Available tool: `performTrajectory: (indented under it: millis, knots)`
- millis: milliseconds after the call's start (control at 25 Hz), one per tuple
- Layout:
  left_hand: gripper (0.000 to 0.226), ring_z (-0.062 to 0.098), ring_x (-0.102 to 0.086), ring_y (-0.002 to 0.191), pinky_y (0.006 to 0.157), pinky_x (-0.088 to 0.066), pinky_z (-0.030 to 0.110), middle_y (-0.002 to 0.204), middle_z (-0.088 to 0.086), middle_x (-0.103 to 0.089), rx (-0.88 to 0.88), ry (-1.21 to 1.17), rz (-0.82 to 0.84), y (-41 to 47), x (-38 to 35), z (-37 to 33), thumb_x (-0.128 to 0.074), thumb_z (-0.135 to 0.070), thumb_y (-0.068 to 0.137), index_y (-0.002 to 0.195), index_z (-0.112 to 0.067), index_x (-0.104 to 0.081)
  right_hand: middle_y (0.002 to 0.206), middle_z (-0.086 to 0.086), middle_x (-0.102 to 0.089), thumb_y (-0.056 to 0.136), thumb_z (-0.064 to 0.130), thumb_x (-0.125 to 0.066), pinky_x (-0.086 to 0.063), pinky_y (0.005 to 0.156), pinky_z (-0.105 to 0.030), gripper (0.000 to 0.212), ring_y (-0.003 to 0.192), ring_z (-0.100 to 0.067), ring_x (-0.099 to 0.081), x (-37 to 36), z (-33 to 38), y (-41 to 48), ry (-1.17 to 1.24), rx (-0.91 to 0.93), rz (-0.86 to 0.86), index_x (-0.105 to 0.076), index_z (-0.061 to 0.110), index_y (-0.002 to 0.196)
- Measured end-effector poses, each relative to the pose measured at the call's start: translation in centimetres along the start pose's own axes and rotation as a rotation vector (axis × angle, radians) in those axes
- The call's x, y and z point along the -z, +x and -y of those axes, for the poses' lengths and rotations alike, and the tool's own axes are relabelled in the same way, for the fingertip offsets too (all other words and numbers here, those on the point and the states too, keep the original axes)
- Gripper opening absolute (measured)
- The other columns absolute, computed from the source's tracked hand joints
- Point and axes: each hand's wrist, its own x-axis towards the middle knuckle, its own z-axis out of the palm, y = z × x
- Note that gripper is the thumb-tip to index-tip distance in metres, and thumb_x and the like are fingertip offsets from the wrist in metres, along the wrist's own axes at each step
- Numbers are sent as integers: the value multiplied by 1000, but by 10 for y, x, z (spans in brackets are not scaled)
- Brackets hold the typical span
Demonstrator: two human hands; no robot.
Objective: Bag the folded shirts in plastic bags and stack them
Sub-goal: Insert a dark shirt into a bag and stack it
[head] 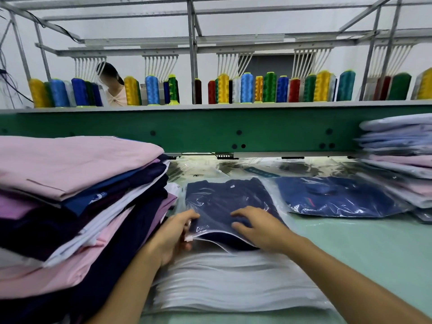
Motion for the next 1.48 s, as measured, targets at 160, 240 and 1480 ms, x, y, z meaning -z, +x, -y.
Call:
performTrajectory:
  millis: [160, 240, 1480]
  knots:
    - [15, 9, -37, 44, 37, -31, 20, 62, -1, -50, 110, -10, 199, -15, -8, -9, -66, -25, 86, 74, -19, -59, 128, 9, -58, 99, 59, -32, -48, 91, -42, 43, 117, -18, -55, -21, 37, -9, -23, 89, 36, -56, 38, 127]
    - [14, 6, -30, 43, 36, -28, 17, 61, 0, -47, 113, 4, 252, -20, -10, -11, -66, -17, 88, 79, -16, -55, 128, 5, -57, 103, 52, -29, -47, 92, -44, 41, 119, -24, -54, -30, 41, -9, -75, 74, 16, -57, 35, 127]
    - [39, 6, -28, 36, 52, -51, 20, 46, -4, -32, -273, -555, -152, 0, -21, -1, -58, -3, 96, 73, -21, -33, 74, 7, -54, 95, 37, -46, -45, 51, -38, 20, 72, -16, -49, -8, 54, -12, -166, 363, -480, -44, 25, 79]
